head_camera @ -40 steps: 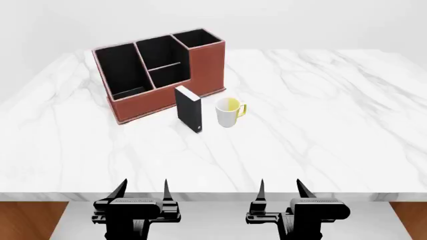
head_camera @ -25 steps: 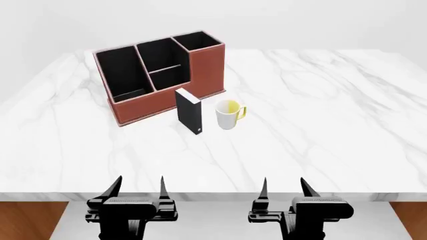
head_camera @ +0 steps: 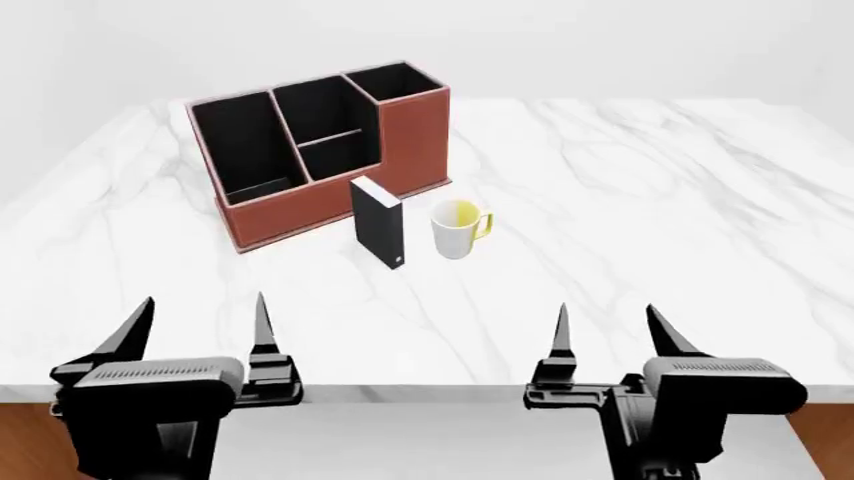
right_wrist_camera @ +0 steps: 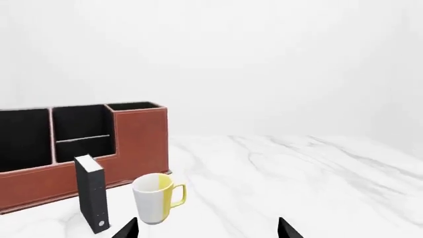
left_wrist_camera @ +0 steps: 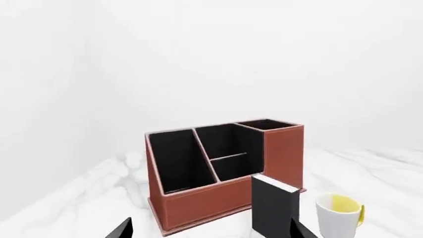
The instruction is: Pick up the book and place it in the right compartment of the caddy.
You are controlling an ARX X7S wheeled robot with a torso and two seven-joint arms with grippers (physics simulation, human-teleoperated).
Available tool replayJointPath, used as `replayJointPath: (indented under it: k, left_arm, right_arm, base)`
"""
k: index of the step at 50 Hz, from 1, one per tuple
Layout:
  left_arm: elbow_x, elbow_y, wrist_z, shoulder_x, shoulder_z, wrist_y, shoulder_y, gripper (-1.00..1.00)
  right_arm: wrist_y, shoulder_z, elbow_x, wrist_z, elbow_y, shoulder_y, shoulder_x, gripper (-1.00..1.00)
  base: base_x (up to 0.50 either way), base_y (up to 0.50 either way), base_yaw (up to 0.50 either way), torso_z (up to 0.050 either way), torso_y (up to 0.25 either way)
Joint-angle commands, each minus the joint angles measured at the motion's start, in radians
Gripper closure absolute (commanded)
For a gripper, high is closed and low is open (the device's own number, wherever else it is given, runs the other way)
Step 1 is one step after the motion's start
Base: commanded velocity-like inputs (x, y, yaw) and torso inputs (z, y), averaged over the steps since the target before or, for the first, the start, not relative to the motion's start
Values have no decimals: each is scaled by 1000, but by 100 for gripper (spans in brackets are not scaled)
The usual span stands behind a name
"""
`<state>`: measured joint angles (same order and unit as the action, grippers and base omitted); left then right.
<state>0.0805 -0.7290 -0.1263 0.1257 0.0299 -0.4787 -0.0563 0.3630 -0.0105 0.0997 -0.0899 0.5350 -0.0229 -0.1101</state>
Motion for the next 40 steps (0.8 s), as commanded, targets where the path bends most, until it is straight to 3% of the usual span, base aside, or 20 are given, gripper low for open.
replayJointPath:
  k: [1,5,12,29,40]
  left_arm:
    - [55,-260,-19,28,55,-162,3,-100]
    - [86,-317,-47,49,64,-191,6,-100]
    - [247,-316,-260,216,14,-131,-6,-100]
    - [288,-309,-317,278,-19,-80,-27,-100]
    - [349,-313,-430,381,-52,-27,-35,-100]
  right_arm:
    - [119,17,43,-23,206,-11,-25,-100]
    - [143,21,48,-32,264,-14,-33,-100]
    - [175,32,87,-27,279,-5,-40,-100]
    - [179,4,69,-50,266,0,-62,-100]
    - [175,-4,73,-59,265,-5,-69,-100]
  base:
    - [0,0,0,0,0]
    - [0,0,0,0,0]
    - [48,0,0,0,0]
    - [500,0,0,0,0]
    - [500,0,0,0,1]
